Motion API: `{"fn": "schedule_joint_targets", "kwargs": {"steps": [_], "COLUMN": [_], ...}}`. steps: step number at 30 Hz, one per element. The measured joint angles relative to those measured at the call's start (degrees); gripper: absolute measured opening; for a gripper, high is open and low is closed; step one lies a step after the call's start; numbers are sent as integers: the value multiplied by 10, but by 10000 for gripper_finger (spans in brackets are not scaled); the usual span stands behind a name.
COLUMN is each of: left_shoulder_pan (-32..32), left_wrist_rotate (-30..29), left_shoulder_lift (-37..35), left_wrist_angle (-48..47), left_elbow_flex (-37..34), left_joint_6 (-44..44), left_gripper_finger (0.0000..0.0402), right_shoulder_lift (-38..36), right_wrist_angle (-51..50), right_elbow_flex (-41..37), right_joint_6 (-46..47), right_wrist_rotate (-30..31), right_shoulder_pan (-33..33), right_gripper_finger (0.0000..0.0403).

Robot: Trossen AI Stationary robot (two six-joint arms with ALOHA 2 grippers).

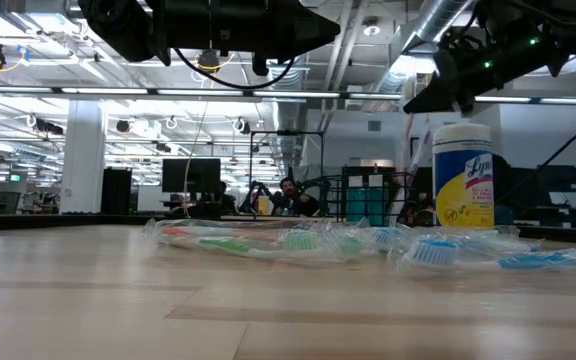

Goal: Pick & Place toothbrushing station
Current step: Put the orange toothbrush into the mesh organizer

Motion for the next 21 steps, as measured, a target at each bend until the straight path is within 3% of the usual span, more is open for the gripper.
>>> {"fn": "schedule_joint_targets", "kwargs": {"steps": [5, 13, 21], "left_shoulder_pan": [0, 0, 0], "left_wrist_rotate": [0, 0, 0], "left_shoulder_lift": [0, 0, 0], "left_wrist_angle": [0, 0, 0], "left_elbow_flex": [0, 0, 0], "left_joint_6": [0, 0, 0], "left_gripper_finger": [76, 76, 76], "right_shoulder_lift": [8, 8, 8], "right_wrist_angle": [1, 2, 14], "right_elbow_flex": [-1, -1, -1], "right_joint_6": [5, 14, 23], "right_wrist_rotate": [0, -1, -2], "right_shoulder_pan": [0, 0, -6], "right_gripper_finger": [9, 56, 63]}}
